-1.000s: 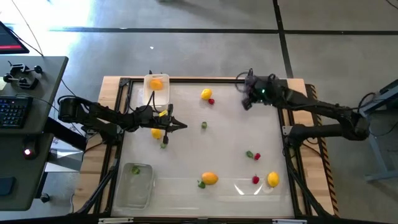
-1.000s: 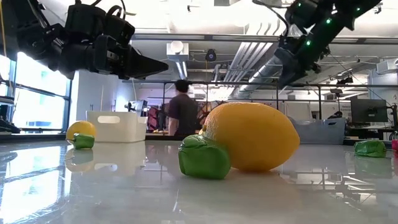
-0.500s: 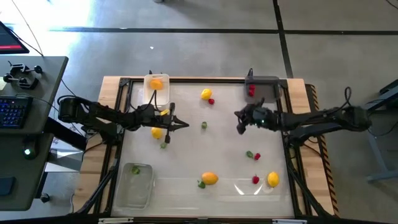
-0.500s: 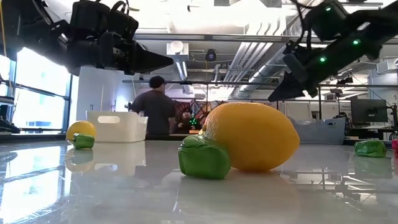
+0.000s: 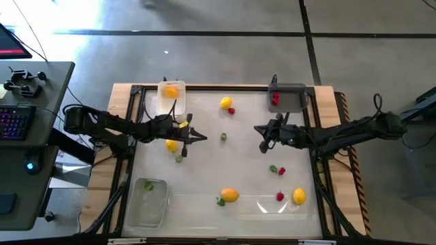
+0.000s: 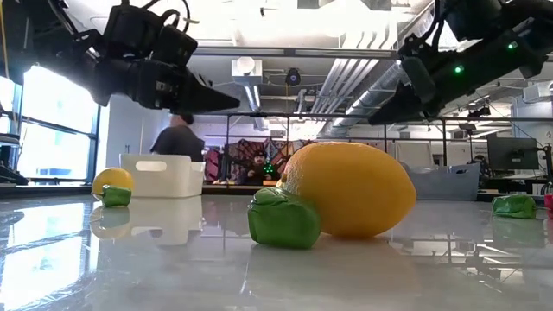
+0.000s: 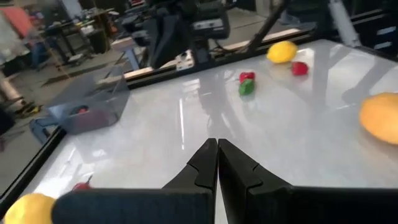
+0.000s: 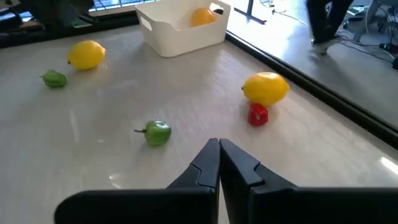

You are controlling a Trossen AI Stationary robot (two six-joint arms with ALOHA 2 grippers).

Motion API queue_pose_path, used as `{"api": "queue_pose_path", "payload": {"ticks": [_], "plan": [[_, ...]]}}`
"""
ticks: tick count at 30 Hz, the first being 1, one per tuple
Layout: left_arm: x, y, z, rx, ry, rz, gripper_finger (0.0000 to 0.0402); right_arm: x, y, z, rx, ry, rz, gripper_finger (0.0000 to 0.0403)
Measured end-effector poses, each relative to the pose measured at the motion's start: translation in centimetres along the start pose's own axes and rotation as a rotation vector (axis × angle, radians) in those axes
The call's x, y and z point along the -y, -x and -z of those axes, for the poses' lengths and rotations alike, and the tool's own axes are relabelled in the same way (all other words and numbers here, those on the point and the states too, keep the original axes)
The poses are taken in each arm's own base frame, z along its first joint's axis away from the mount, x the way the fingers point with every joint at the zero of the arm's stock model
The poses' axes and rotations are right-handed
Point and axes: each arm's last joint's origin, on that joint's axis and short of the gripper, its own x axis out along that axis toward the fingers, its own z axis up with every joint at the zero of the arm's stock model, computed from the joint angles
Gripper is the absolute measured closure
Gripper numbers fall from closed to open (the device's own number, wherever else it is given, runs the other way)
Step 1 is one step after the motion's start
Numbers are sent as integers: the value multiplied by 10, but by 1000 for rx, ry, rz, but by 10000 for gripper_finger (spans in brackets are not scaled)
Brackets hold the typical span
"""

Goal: Sort produce into baskets
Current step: Put the lemon into the white bin

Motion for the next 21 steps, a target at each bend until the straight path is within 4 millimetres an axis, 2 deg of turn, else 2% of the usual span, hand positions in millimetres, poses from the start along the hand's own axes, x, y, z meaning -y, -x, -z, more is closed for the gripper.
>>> {"api": "queue_pose_path", "payload": {"ticks": [5, 10, 15, 21], "plan": [[-5, -6, -5, -53, 48, -59, 401, 4, -2, -1, 1, 18, 21, 402], [-18, -19, -19, -185, 54, -163, 401, 11, -5, -2, 0, 26, 55, 402], [-36, -26, -38, -213, 90, -270, 400, 20, -8, -4, 4, 51, 101, 402], [-48, -33, -41, -227, 68, -345, 372, 32, -12, -6, 0, 25, 130, 402]]}}
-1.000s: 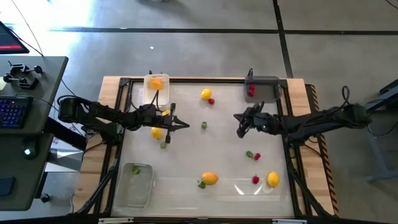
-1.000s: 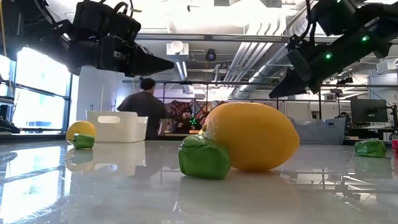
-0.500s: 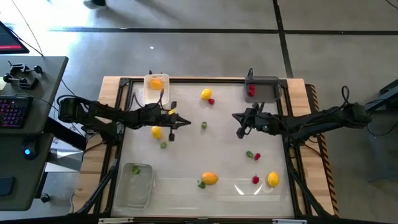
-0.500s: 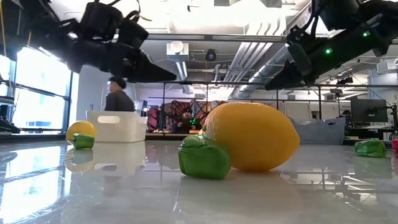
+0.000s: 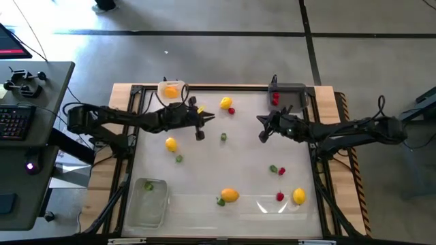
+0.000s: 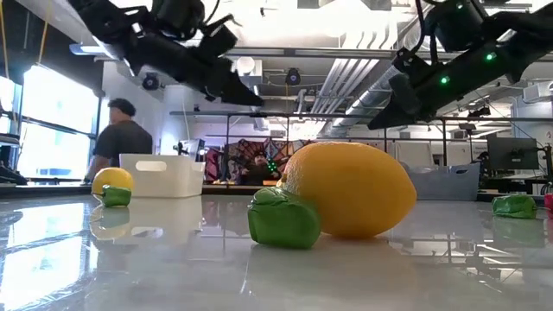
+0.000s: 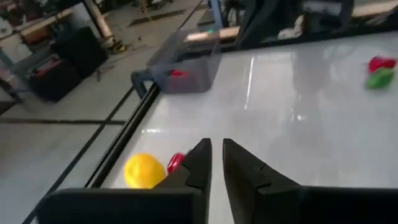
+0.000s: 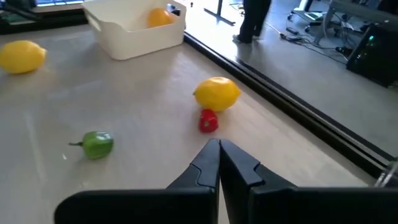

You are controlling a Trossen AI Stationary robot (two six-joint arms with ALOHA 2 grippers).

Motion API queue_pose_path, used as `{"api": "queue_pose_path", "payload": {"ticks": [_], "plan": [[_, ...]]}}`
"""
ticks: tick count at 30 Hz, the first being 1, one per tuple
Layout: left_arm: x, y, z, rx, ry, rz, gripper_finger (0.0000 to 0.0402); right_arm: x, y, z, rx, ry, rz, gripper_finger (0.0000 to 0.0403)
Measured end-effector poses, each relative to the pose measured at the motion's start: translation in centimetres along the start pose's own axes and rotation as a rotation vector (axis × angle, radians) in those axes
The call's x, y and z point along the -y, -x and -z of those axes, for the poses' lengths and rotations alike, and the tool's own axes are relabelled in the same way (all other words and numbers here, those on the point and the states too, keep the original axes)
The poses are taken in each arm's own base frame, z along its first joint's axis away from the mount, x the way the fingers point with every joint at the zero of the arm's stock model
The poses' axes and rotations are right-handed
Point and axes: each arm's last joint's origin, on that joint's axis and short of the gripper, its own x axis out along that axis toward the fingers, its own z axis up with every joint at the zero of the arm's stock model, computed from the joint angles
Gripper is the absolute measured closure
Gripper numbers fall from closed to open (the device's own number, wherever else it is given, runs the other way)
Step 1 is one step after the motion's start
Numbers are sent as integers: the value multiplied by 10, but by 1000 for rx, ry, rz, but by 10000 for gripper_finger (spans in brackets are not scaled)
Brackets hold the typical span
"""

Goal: Sort produce into baskets
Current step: Put the lemon into the white bin

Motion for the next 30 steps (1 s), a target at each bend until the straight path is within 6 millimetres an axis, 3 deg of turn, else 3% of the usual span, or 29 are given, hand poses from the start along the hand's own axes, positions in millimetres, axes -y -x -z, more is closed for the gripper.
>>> {"api": "queue_pose_path", "payload": {"ticks": [8, 16, 25, 30], "plan": [[-3, -39, 14, -111, 13, -63, 316, 11, -4, -6, 44, 17, 38, 402], [-4, -77, 8, -272, 78, -114, 262, 18, -8, -11, 75, 24, -30, 402], [-9, -99, 1, -373, 83, -195, 191, 27, -11, -11, 76, 72, -56, 402], [-25, -103, 8, -388, 123, -208, 165, 28, -11, -12, 75, 66, -53, 402]]}}
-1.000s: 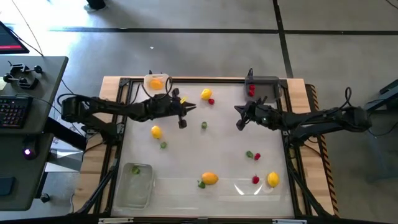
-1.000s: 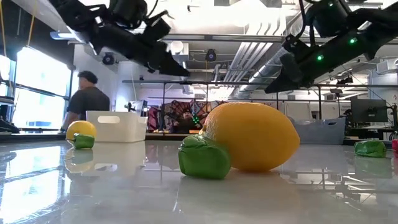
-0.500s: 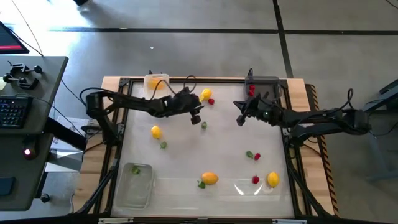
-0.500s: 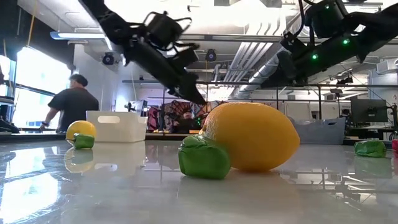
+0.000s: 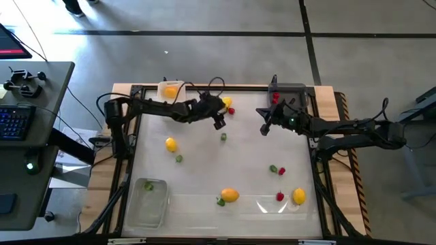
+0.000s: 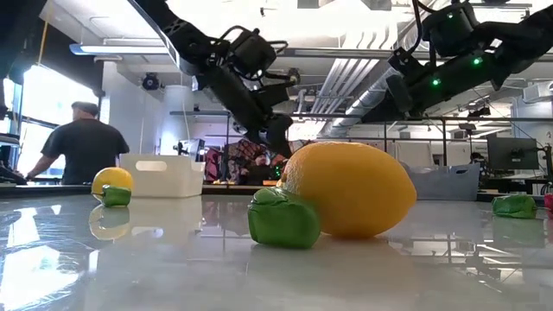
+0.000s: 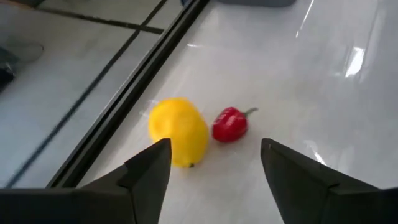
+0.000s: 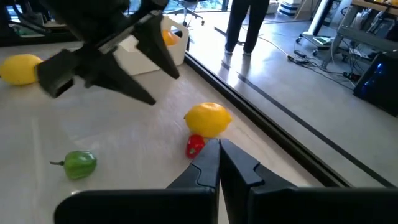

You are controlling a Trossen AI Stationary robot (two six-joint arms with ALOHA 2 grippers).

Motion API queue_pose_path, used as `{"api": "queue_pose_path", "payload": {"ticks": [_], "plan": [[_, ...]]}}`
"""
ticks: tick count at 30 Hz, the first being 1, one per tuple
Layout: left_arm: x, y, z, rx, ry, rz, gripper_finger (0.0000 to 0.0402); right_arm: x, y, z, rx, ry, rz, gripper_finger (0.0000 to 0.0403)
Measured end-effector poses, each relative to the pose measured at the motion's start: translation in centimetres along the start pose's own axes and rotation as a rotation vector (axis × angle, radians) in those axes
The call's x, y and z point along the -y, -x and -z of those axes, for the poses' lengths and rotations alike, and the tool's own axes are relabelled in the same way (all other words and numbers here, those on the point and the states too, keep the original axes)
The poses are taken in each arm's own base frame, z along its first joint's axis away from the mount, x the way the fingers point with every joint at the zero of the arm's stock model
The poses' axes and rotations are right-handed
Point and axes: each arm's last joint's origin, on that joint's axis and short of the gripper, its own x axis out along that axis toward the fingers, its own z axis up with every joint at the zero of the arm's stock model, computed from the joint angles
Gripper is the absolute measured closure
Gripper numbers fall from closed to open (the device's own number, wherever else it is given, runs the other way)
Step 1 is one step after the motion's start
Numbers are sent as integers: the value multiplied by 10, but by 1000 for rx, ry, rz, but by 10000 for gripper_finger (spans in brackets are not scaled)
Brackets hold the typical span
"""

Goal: Sort produce into baskets
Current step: Put the lemon into the white bin

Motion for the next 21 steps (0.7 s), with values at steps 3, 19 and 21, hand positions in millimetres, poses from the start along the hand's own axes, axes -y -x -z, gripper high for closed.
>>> {"api": "queue_pose_path", "payload": {"ticks": [3, 19, 21], "plan": [[-15, -5, 1, 1, 74, 30, 160, 0, 0, 0, 0, 0, -1, 402], [-46, -13, 5, 7, 186, 90, 156, 0, 0, 0, 0, -8, -1, 402], [-46, -13, 5, 7, 187, 96, 151, 0, 0, 0, 0, -8, -1, 402]]}}
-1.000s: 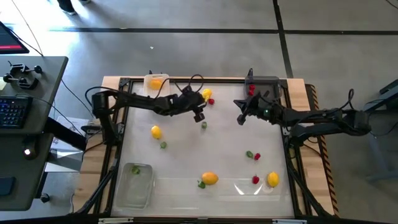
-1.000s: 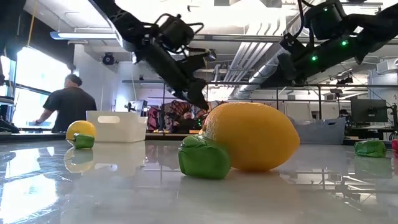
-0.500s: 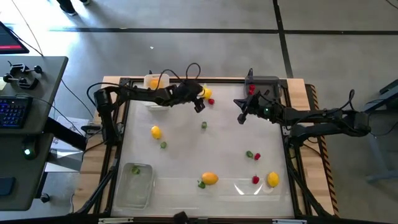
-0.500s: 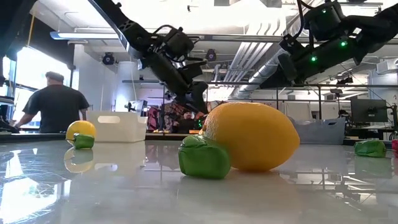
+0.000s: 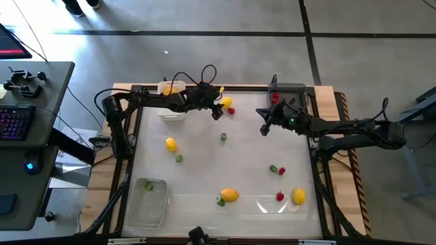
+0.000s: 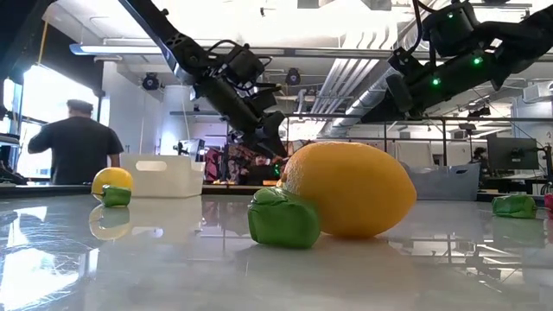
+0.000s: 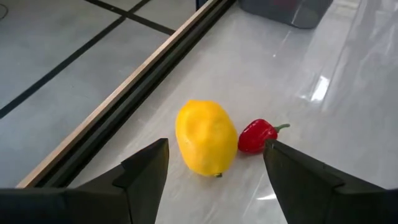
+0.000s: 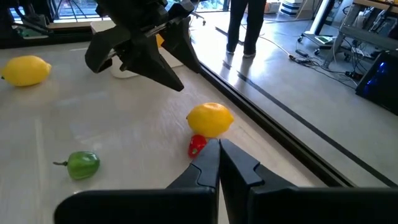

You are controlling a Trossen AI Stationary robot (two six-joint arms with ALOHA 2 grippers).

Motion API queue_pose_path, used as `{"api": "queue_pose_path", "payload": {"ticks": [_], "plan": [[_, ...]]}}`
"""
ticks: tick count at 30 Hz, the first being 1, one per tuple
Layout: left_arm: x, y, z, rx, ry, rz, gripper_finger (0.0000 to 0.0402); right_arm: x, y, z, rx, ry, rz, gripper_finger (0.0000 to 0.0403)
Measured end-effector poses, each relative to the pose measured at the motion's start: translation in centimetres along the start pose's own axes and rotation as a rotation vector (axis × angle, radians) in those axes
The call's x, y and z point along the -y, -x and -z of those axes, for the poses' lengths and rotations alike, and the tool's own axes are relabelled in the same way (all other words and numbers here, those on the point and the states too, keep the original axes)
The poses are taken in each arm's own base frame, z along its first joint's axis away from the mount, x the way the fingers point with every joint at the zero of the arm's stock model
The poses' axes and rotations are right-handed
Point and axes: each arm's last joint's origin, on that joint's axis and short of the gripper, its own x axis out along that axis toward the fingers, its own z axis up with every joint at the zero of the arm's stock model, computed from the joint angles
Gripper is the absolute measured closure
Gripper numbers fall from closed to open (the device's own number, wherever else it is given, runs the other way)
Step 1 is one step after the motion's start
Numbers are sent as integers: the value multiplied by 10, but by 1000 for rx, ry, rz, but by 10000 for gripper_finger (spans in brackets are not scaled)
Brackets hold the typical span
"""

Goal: Sort produce into baskets
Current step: Put the lemon into the white bin

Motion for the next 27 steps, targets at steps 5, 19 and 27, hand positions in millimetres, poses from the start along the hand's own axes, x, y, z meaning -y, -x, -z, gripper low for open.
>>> {"api": "queue_pose_path", "payload": {"ticks": [5, 19, 27], "plan": [[0, 0, 0, 0, -1, 4, 141, 0, 0, 0, 0, 0, 0, 402], [2, -10, 6, -13, 23, -21, 137, -1, 0, -5, 53, -8, -27, 402], [6, -34, 5, -75, 9, -36, 137, -1, 0, -6, 66, 8, -37, 402]]}}
